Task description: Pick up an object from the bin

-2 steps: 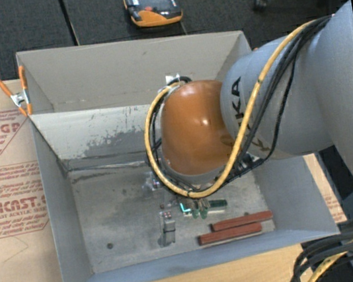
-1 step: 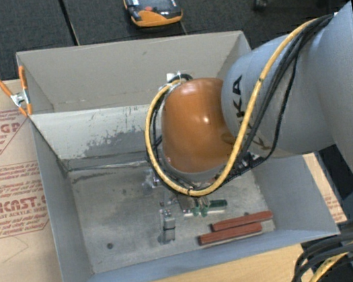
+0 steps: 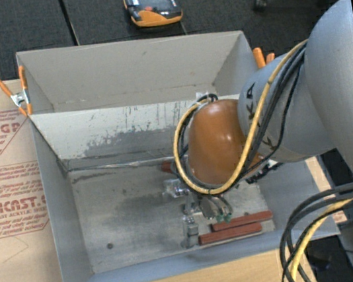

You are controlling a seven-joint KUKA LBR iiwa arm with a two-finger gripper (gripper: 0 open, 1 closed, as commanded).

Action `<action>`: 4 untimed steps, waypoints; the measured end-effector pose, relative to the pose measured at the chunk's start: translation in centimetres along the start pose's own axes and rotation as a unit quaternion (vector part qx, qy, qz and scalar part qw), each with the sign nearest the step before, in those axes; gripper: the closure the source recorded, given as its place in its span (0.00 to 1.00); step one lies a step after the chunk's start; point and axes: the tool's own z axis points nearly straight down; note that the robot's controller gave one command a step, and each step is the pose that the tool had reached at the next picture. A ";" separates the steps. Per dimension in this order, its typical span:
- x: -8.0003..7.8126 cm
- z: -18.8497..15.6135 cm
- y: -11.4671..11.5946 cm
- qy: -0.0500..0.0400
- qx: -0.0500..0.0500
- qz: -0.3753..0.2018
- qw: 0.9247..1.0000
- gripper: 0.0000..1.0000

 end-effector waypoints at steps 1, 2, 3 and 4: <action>-1.7 1.5 -2.8 0.006 0.000 -0.015 1.000 0.00; 0.4 -1.0 -8.7 0.003 0.000 -0.088 0.996 0.00; -1.7 3.0 -7.4 0.002 0.000 -0.012 1.000 0.00; 1.6 2.9 -11.3 0.001 0.000 -0.024 1.000 1.00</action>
Offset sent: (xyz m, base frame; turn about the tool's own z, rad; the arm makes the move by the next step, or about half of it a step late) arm 0.0015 -0.0855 0.0110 -0.1780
